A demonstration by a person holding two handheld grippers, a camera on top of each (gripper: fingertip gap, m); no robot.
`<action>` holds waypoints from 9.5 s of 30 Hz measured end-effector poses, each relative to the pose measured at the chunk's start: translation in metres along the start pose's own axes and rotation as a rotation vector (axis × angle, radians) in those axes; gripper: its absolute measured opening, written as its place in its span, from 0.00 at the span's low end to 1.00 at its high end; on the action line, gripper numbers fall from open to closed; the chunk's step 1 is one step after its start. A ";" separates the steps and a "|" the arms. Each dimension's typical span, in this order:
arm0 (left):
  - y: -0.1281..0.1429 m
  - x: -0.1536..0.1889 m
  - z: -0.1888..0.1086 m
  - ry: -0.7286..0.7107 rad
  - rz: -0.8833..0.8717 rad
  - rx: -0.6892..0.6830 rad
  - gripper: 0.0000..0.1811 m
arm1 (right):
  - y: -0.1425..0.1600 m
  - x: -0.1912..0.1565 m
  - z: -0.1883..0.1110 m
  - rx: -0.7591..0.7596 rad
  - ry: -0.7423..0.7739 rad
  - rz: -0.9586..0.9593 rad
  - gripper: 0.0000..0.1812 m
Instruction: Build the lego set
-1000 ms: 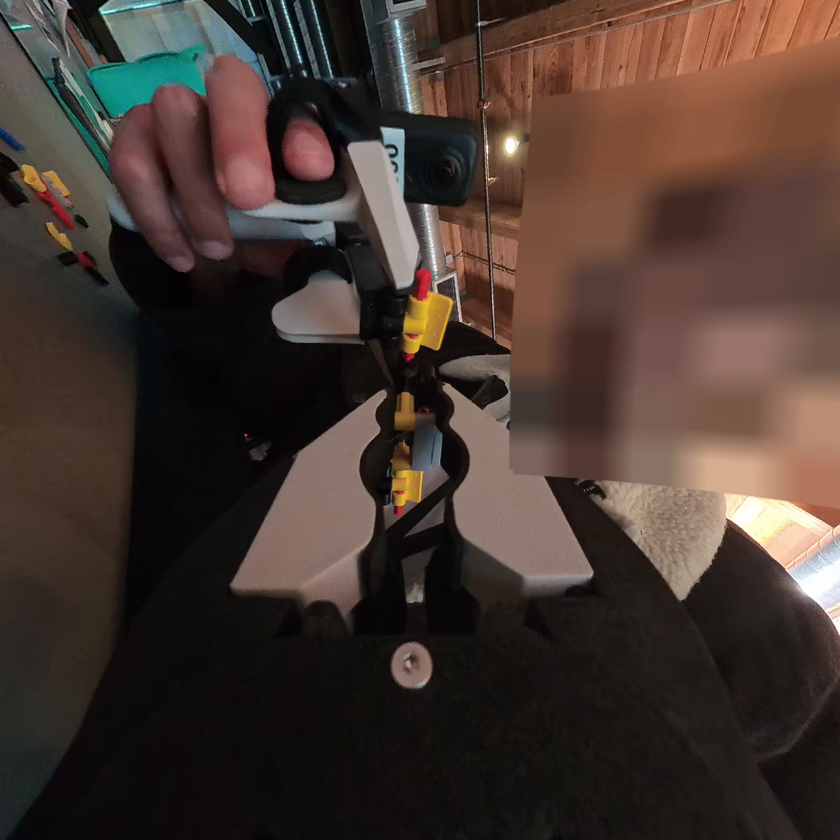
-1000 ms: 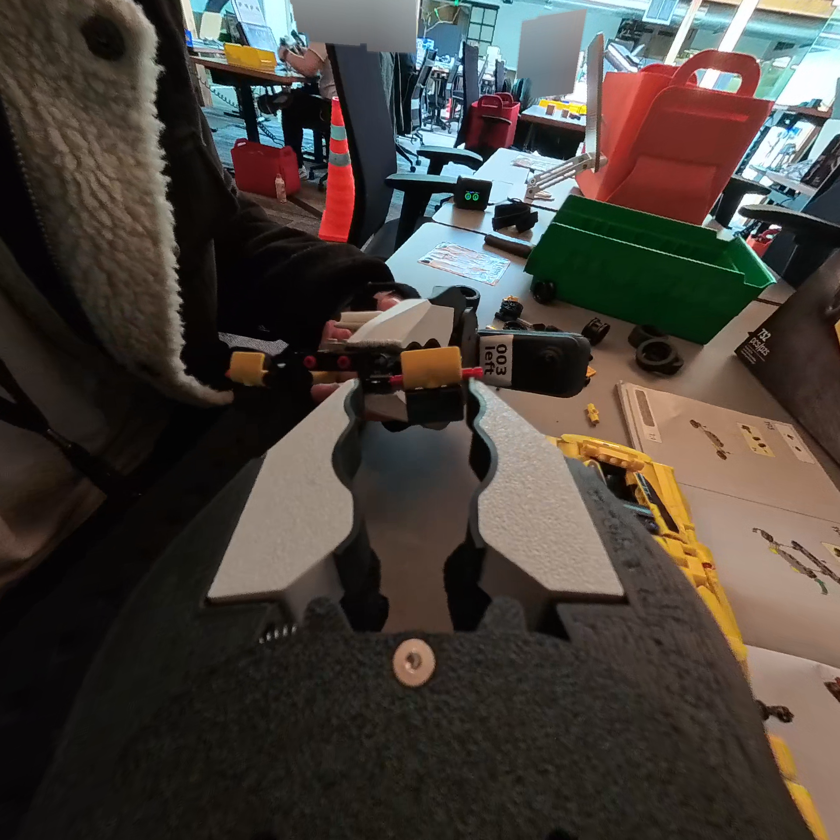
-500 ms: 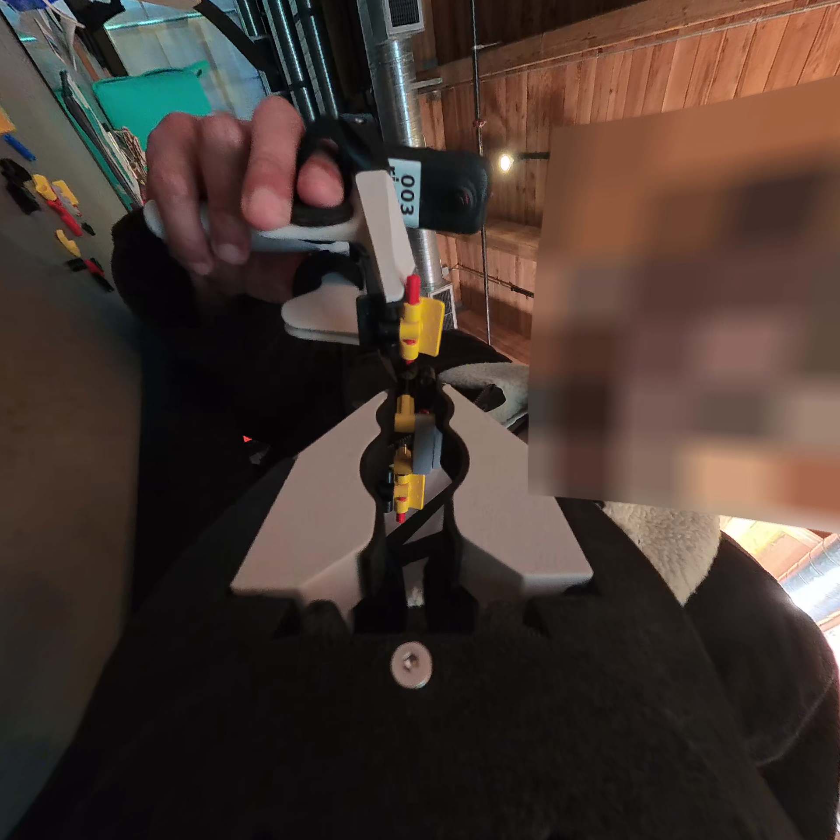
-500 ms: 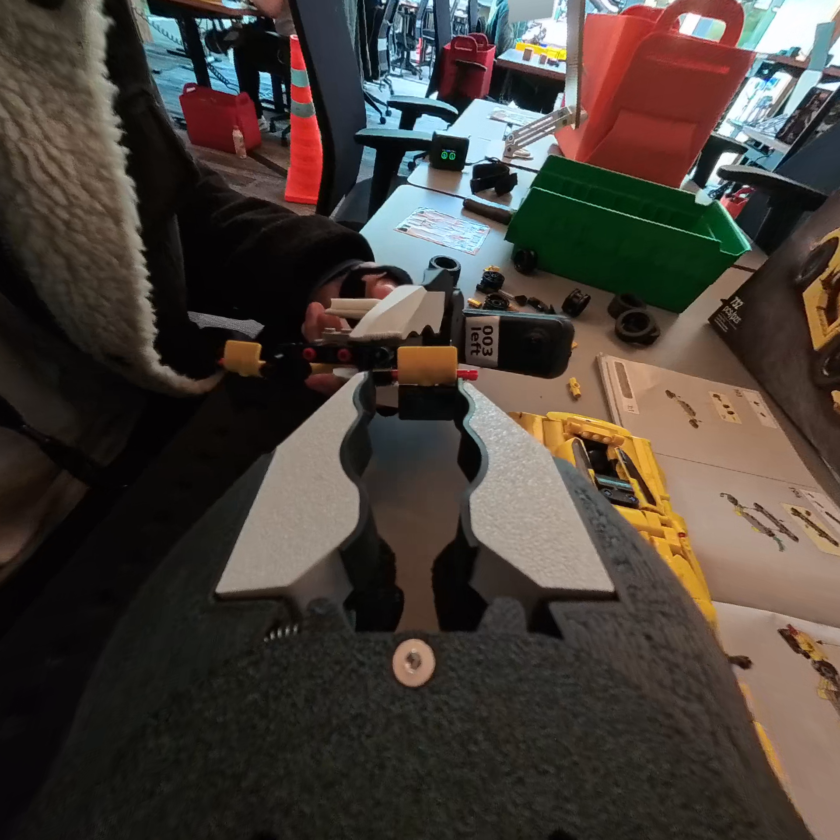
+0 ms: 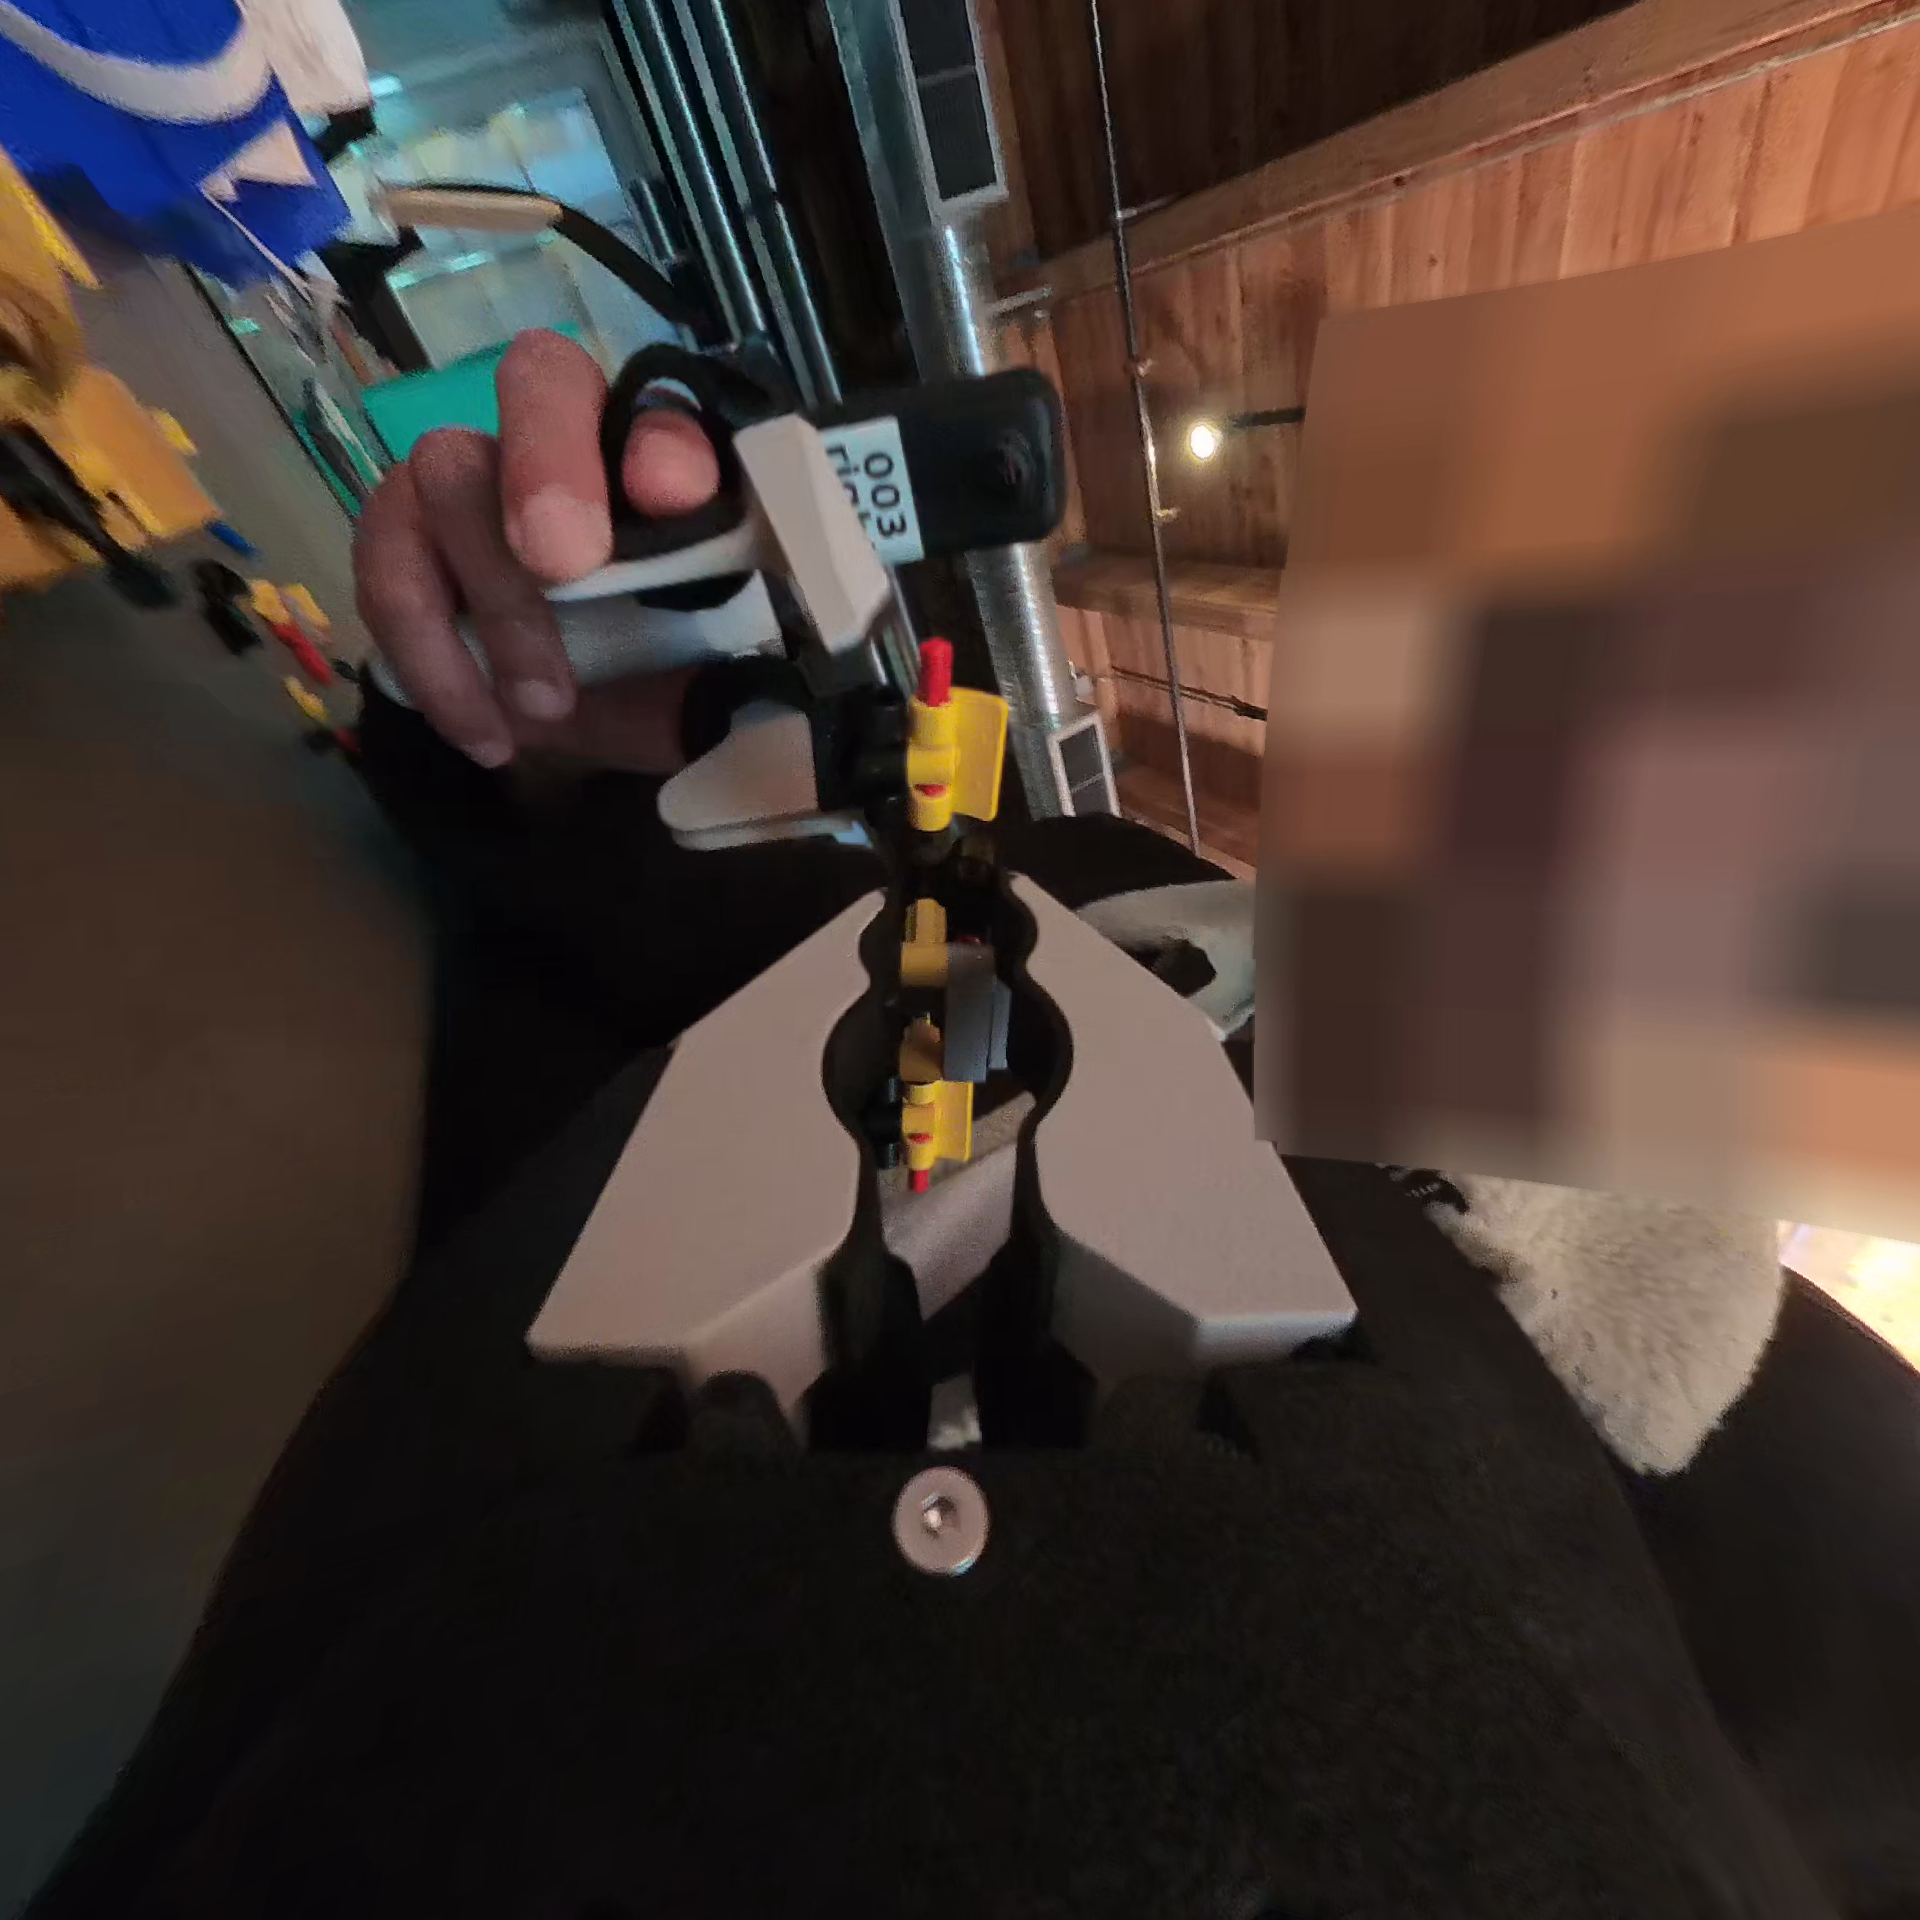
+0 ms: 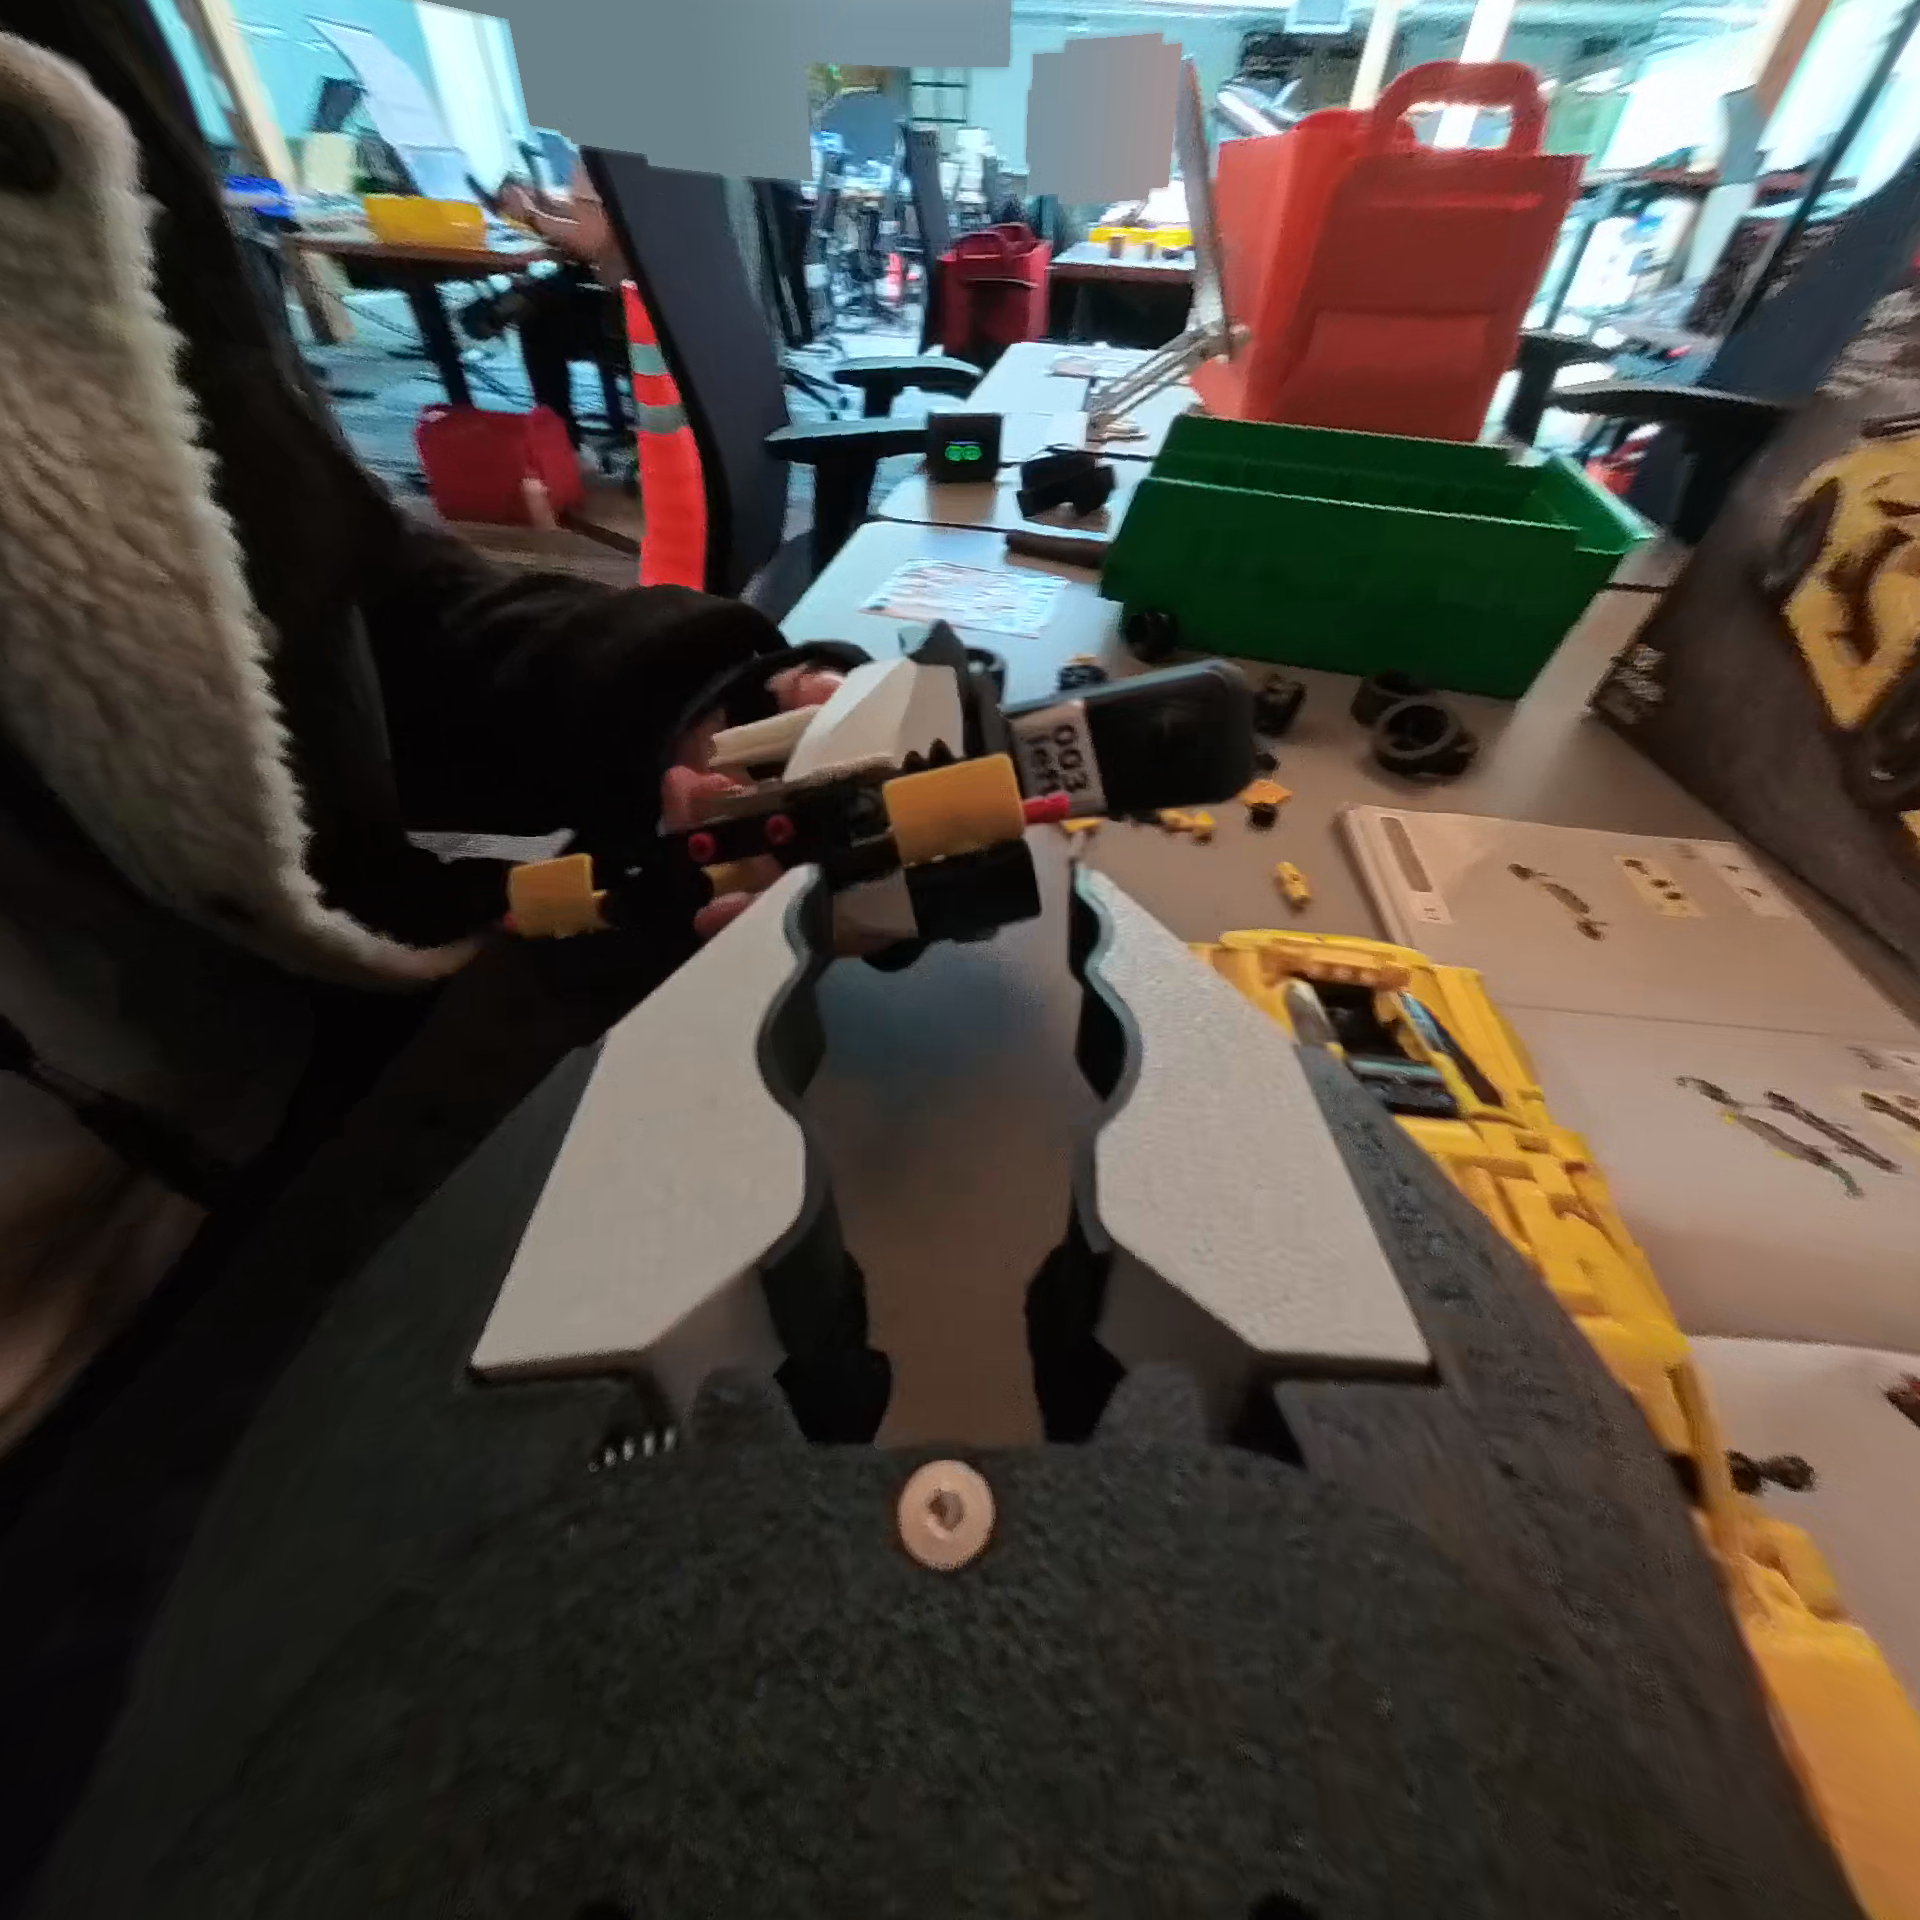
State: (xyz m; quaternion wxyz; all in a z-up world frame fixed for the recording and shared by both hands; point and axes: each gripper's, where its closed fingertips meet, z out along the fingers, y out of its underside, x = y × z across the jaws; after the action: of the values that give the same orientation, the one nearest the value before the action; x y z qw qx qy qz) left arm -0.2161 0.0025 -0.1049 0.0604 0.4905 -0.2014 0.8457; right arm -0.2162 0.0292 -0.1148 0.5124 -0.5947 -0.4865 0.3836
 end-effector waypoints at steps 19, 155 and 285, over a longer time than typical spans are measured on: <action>-0.031 0.003 -0.023 -0.027 0.069 0.219 0.08 | 0.008 -0.042 0.022 -0.051 0.268 -0.258 0.27; -0.041 -0.027 -0.043 -0.566 0.510 0.246 0.16 | 0.053 0.015 -0.013 -0.355 0.535 0.365 0.03; -0.057 0.019 -0.072 -1.025 1.229 -0.077 0.12 | 0.103 0.154 -0.193 -0.116 1.046 0.528 0.30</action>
State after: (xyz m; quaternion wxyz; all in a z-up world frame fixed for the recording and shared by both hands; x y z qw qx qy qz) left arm -0.2669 0.0812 -0.1041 -0.4994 0.6168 -0.4674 0.3896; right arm 0.0232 0.1330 -0.1747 0.5381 -0.8329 -0.0251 0.1267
